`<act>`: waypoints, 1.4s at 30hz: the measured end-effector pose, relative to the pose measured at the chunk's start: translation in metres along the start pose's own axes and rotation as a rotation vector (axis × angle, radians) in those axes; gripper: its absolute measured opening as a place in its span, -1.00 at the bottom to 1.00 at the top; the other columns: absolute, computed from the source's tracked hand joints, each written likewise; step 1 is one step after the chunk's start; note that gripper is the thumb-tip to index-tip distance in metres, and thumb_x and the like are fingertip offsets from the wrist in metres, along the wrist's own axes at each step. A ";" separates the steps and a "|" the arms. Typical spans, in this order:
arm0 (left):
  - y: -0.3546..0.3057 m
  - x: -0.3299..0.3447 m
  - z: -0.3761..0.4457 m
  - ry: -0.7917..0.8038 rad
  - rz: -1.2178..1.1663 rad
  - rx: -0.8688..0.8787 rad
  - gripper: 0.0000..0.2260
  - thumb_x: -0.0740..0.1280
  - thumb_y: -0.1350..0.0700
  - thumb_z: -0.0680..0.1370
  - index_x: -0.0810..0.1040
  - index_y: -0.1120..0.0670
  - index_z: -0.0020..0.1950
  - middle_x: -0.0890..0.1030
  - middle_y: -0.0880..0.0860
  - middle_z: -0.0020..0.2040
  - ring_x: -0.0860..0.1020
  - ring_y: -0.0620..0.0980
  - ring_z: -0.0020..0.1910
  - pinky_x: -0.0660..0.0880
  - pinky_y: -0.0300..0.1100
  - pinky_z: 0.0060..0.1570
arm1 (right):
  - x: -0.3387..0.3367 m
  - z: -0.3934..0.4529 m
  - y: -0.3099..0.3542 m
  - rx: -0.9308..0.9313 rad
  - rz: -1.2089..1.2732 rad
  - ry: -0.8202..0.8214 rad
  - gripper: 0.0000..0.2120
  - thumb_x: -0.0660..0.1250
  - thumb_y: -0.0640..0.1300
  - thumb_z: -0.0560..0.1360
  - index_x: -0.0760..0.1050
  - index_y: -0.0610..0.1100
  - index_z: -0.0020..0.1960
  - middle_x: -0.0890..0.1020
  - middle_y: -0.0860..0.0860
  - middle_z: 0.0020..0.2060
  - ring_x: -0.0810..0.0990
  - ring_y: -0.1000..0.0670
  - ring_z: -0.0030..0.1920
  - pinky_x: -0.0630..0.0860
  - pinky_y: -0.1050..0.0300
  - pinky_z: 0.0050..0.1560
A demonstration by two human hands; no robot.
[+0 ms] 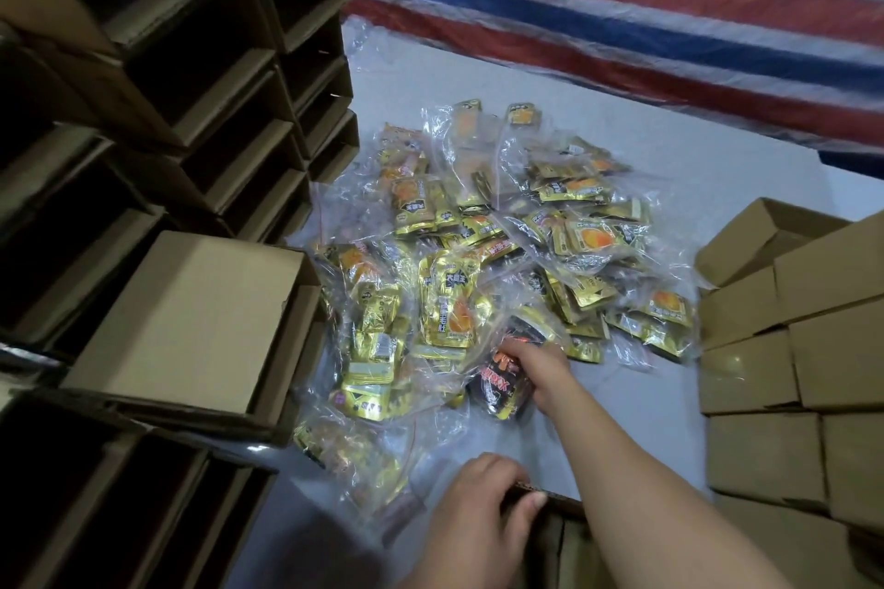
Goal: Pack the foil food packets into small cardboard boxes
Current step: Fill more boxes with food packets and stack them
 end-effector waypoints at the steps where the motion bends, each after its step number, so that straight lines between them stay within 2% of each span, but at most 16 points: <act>1: 0.000 0.000 0.000 -0.001 0.002 0.000 -0.80 0.28 -0.11 0.55 0.54 -0.01 0.01 0.50 -0.13 -0.01 0.45 -0.18 0.04 0.35 -0.36 0.08 | 0.001 -0.001 0.000 0.029 0.027 0.048 -0.43 0.58 -0.17 0.35 0.47 -0.31 0.27 0.70 -0.21 -0.04 0.70 -0.19 -0.04 0.63 -0.13 0.08; 6: 0.001 0.001 0.001 0.004 -0.005 -0.005 -0.81 0.27 -0.10 0.56 0.54 -0.01 0.01 0.49 -0.14 -0.03 0.44 -0.18 0.02 0.38 -0.29 0.08 | -0.012 -0.018 0.002 0.055 0.049 0.169 -0.65 0.47 -0.02 0.46 0.59 -0.24 0.12 0.72 -0.18 -0.06 0.70 -0.18 -0.01 0.58 -0.14 0.19; 9: 0.001 0.001 0.000 0.007 -0.013 -0.005 -0.82 0.29 -0.08 0.56 0.54 0.01 -0.01 0.50 -0.13 -0.05 0.45 -0.17 0.00 0.40 -0.25 0.07 | -0.034 -0.043 0.008 0.021 0.194 0.262 -0.85 0.35 -0.08 0.54 0.56 -0.18 -0.03 0.69 -0.14 -0.22 0.67 -0.13 -0.20 0.57 -0.08 0.06; 12: 0.004 0.002 0.000 0.025 -0.026 -0.033 -0.85 0.29 -0.07 0.58 0.52 -0.01 -0.03 0.48 -0.15 -0.08 0.45 -0.16 -0.03 0.40 -0.26 0.04 | -0.063 -0.074 0.017 -0.014 0.388 0.309 -0.87 0.37 -0.12 0.44 0.63 -0.18 -0.17 0.68 -0.12 -0.26 0.68 -0.11 -0.26 0.59 -0.05 -0.08; 15: 0.004 0.002 0.001 0.042 -0.017 -0.049 -0.88 0.29 -0.08 0.58 0.50 -0.05 -0.05 0.47 -0.15 -0.11 0.44 -0.18 -0.05 0.37 -0.33 -0.01 | -0.091 -0.111 0.024 -0.075 0.551 0.324 -0.76 0.39 -0.08 0.40 0.61 -0.20 -0.01 0.67 -0.17 -0.10 0.66 -0.18 -0.10 0.56 -0.13 0.10; 20: 0.000 0.000 0.004 0.057 0.047 -0.067 -0.90 0.31 -0.07 0.57 0.45 -0.11 -0.11 0.52 -0.10 -0.12 0.48 -0.12 -0.09 0.42 -0.22 -0.04 | -0.134 -0.171 0.022 -0.180 0.823 0.417 -0.70 0.27 -0.01 0.48 0.62 -0.17 0.06 0.66 -0.17 -0.04 0.65 -0.18 -0.02 0.51 -0.11 0.18; 22: -0.003 -0.001 0.005 0.065 0.057 -0.080 -0.89 0.31 -0.06 0.58 0.44 -0.11 -0.12 0.53 -0.08 -0.12 0.49 -0.10 -0.10 0.39 -0.23 -0.09 | -0.148 -0.190 0.017 -0.226 0.881 0.438 -0.67 0.24 0.00 0.49 0.67 -0.17 0.02 0.68 -0.16 -0.07 0.68 -0.17 -0.05 0.58 -0.09 0.10; 24: -0.007 -0.002 0.005 0.067 0.086 -0.082 -0.88 0.30 -0.06 0.58 0.44 -0.11 -0.12 0.54 -0.07 -0.12 0.49 -0.10 -0.11 0.35 -0.25 -0.14 | -0.160 -0.206 0.009 -0.263 0.922 0.420 -0.68 0.25 -0.02 0.47 0.68 -0.17 0.00 0.69 -0.18 -0.07 0.69 -0.18 -0.05 0.59 -0.13 0.08; 27: -0.010 -0.001 0.003 0.084 0.111 -0.109 -0.87 0.28 -0.09 0.59 0.45 -0.10 -0.12 0.55 -0.07 -0.11 0.50 -0.12 -0.11 0.36 -0.24 -0.15 | -0.173 -0.219 -0.001 -0.326 0.951 0.364 -0.68 0.28 -0.07 0.42 0.60 -0.17 0.10 0.62 -0.20 0.04 0.62 -0.21 0.03 0.48 -0.17 0.22; 30: -0.011 0.001 -0.001 0.107 0.121 -0.122 -0.86 0.26 -0.09 0.60 0.52 -0.07 0.04 0.58 -0.06 0.02 0.54 -0.10 0.03 0.46 -0.19 0.05 | -0.177 -0.229 -0.007 -0.327 0.975 0.423 -0.65 0.26 -0.09 0.44 0.62 -0.22 0.13 0.66 -0.24 0.04 0.66 -0.24 0.05 0.57 -0.24 0.14; 33: -0.012 0.002 -0.002 0.141 0.116 -0.161 -0.67 0.23 -0.10 0.62 0.44 -0.05 0.34 0.51 -0.05 0.29 0.47 -0.09 0.26 0.39 -0.21 0.28 | -0.172 -0.236 -0.016 -0.261 0.920 0.485 -0.51 0.25 0.00 0.51 0.50 -0.27 0.33 0.55 -0.36 0.26 0.53 -0.37 0.29 0.50 -0.30 0.20; 35: -0.015 0.000 -0.003 0.145 0.092 -0.194 -0.57 0.21 -0.11 0.63 0.32 -0.05 0.47 0.41 -0.03 0.43 0.38 -0.06 0.40 0.31 -0.16 0.38 | -0.169 -0.239 -0.021 -0.260 0.916 0.525 -0.56 0.26 0.03 0.51 0.61 -0.26 0.22 0.61 -0.33 0.19 0.58 -0.34 0.23 0.53 -0.27 0.17; 37: -0.016 -0.003 -0.005 0.147 0.108 -0.208 -0.51 0.21 -0.13 0.62 0.24 -0.05 0.53 0.34 -0.02 0.49 0.32 -0.03 0.45 0.27 -0.10 0.42 | -0.170 -0.238 -0.028 -0.272 0.927 0.474 -0.66 0.30 0.00 0.47 0.67 -0.22 0.04 0.68 -0.25 0.03 0.67 -0.29 0.05 0.59 -0.24 0.04; 38: -0.017 -0.005 -0.007 0.149 0.117 -0.219 -0.49 0.21 -0.14 0.62 0.21 -0.05 0.54 0.33 -0.01 0.50 0.32 -0.02 0.46 0.27 -0.09 0.42 | -0.169 -0.237 -0.033 -0.265 0.933 0.449 -0.68 0.30 0.01 0.47 0.64 -0.19 0.06 0.68 -0.25 0.02 0.67 -0.29 0.04 0.58 -0.26 0.06; 40: -0.016 -0.010 -0.011 0.148 0.100 -0.247 -0.47 0.23 -0.14 0.61 0.21 -0.06 0.55 0.34 0.00 0.50 0.35 -0.01 0.44 0.31 -0.07 0.40 | -0.164 -0.236 -0.039 -0.250 0.948 0.475 -0.61 0.29 0.04 0.48 0.59 -0.19 0.17 0.64 -0.32 0.12 0.61 -0.36 0.15 0.50 -0.33 0.20; 42: -0.014 -0.013 -0.015 0.153 0.083 -0.254 -0.47 0.24 -0.12 0.61 0.22 -0.03 0.55 0.34 0.02 0.50 0.37 -0.01 0.42 0.31 -0.08 0.39 | -0.162 -0.235 -0.040 -0.259 0.978 0.498 -0.59 0.30 0.07 0.47 0.64 -0.21 0.13 0.65 -0.32 0.10 0.63 -0.35 0.13 0.57 -0.29 0.11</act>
Point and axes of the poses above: each hand's wrist, its own z-axis towards the middle knuckle, its own x-axis out of the palm, y = z × x, the point moved 4 cm from there along z, towards the middle knuckle
